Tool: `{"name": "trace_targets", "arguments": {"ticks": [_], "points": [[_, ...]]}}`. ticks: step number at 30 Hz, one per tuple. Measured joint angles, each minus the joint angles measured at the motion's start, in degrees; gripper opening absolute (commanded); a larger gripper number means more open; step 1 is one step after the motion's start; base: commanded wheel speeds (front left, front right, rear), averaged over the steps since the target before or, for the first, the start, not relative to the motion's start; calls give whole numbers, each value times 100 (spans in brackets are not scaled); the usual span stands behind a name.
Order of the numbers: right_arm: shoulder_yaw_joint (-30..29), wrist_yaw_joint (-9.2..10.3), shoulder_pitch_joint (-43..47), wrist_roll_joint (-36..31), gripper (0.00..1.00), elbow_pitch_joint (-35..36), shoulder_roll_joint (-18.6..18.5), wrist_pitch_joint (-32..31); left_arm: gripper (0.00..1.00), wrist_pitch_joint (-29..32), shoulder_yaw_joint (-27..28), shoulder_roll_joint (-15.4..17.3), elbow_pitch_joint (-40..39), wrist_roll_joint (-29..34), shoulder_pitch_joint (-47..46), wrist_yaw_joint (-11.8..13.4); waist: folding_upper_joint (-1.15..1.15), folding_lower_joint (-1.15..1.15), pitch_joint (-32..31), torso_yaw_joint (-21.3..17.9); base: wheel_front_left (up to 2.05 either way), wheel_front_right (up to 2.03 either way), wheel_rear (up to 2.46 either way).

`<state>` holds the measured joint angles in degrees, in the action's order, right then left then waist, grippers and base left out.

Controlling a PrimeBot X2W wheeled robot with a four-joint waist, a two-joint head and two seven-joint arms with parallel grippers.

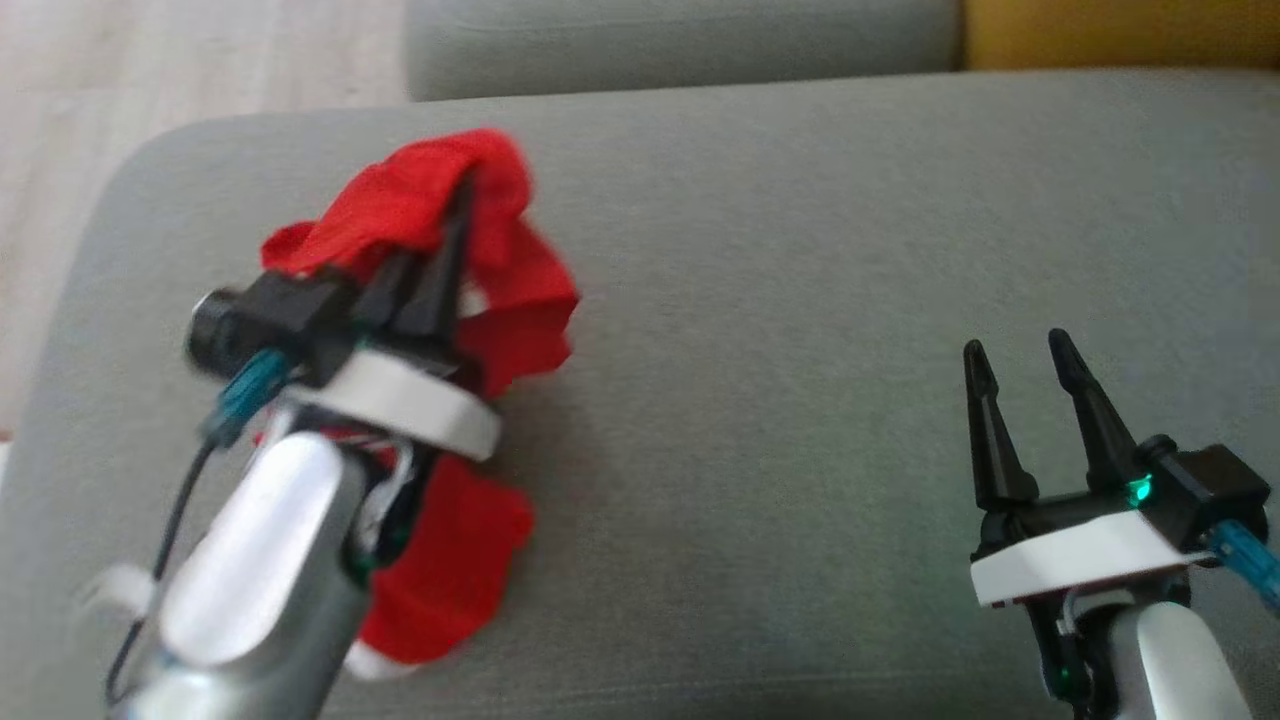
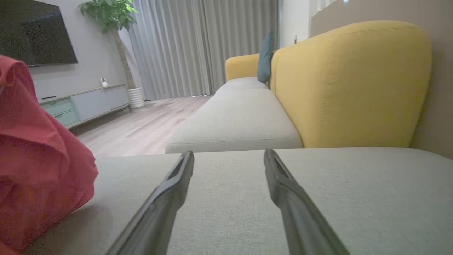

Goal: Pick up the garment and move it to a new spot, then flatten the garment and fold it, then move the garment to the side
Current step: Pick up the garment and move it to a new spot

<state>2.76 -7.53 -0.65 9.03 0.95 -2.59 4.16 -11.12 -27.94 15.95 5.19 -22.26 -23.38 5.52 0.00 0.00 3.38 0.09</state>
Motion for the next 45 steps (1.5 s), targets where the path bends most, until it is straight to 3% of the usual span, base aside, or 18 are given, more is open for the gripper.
{"name": "trace_targets", "arguments": {"ticks": [8, 15, 21, 25, 26, 27, 34, 39, 45], "points": [[16, 0, -56, 18, 100, 124, 0, -21, 0, -41, -604, -740, 326, 66, -1053, -400, 0, 0, 320, -871, 0, 0, 0], [-34, 0, -108, 155, 100, 185, 0, 74, 0, 255, -1271, -1077, 1082, 98, -1360, -789, 0, 0, 713, -1532, 0, 0, 0], [-35, 0, -111, 231, 100, 144, 1, 198, 0, 856, -1958, -1123, 1918, -67, -1157, -1110, 0, 1, 1052, -1755, 0, 0, 0], [-37, 0, -131, 258, 100, 66, 1, 249, 1, 1063, -2349, -1135, 2120, -205, -935, -1214, 0, 0, 1080, -1632, 0, 0, 0], [-41, 0, -141, 257, 100, 49, 1, 249, 72, 1034, -2405, -1138, 2092, -234, -904, -1217, 0, 0, 1069, -1583, 0, 0, 0], [-51, 0, -148, 257, 100, 32, 1, 249, 100, 990, -2490, -1136, 2065, -238, -895, -1230, 0, 0, 1054, -1527, 0, 0, 0], [-107, 0, -179, 179, 100, -15, 1, 240, 100, 374, -2502, -1040, 1468, -249, -723, -1148, 0, 0, 881, -1108, 0, 0, 0], [-112, 0, -216, 52, 100, -13, 1, 140, 100, -131, -1895, -627, 905, -270, -182, -492, 0, 0, 664, -638, 0, 0, 0], [-135, 0, -212, -23, 100, 2, 1, -2, 100, -276, -928, -160, 706, -500, 316, 152, 0, 0, 453, -256, 0, 0, 0]]}}
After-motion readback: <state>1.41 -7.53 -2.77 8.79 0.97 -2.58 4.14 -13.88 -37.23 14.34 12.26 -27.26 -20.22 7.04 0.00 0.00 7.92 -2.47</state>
